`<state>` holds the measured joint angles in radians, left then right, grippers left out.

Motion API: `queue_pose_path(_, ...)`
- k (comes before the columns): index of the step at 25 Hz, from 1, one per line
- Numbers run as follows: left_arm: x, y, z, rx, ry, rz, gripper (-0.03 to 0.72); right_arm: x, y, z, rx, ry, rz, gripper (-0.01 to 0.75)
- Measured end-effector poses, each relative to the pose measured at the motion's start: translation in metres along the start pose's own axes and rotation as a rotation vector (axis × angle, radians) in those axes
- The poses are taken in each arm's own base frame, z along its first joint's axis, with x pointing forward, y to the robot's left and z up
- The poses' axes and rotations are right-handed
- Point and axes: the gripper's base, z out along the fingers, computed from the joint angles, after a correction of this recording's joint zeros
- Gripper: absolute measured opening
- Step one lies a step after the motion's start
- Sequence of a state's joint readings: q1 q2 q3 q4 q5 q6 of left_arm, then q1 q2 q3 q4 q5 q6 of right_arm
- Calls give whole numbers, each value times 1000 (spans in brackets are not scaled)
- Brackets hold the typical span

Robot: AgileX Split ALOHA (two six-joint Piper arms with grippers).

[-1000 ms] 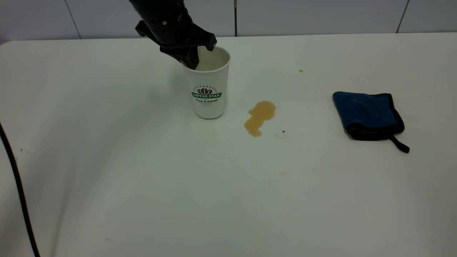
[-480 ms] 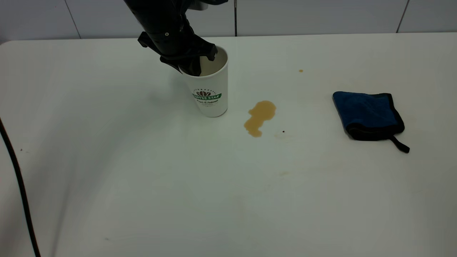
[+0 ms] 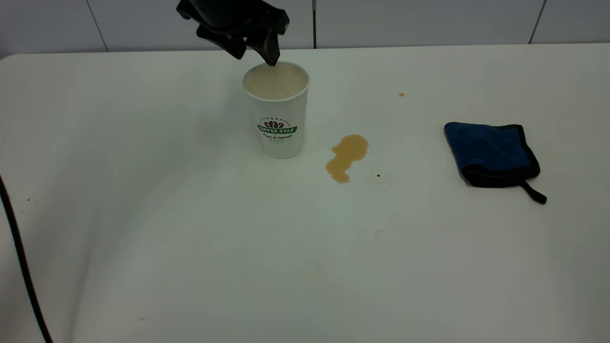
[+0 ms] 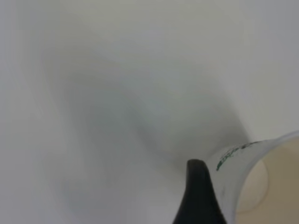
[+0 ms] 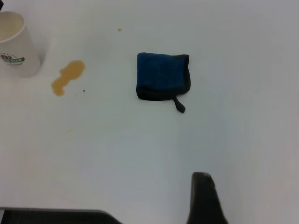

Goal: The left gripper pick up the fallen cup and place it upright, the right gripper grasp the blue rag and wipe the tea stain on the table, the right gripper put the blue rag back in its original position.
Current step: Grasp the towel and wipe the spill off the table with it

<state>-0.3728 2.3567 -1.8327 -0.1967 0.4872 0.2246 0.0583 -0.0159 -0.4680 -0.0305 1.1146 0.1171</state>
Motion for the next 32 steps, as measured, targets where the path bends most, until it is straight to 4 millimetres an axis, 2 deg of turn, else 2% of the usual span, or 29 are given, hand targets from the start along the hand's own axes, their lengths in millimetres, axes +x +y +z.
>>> queue_pose_path(4,-17,-5,-51,10,-24,15,575,0,0,0,0,0,0,533)
queue_pose_path(6,-25,-9,-85,17,-41,25,574,0,0,0,0,0,0,533)
queue_pose_path(9,-32,-17,-151,28,-58,44,574,0,0,0,0,0,0,533)
queue_pose_path(14,-24,-29,-249,32,-63,37,574,0,0,0,0,0,0,533)
queue_pose_path(16,-15,-32,-280,20,-48,20,574,0,0,0,0,0,0,533)
queue_pose_path(18,-5,-33,-302,10,-13,4,574,0,0,0,0,0,0,533)
queue_pose_path(22,3,-36,-329,-3,-30,-36,574,0,0,0,0,0,0,533)
queue_pose_path(25,14,-40,-341,-1,-37,-61,573,0,0,0,0,0,0,533)
queue_pose_path(28,38,-50,-345,10,2,-49,572,0,0,0,0,0,0,533)
queue_pose_path(32,88,-59,-339,10,108,-22,572,0,0,0,0,0,0,533)
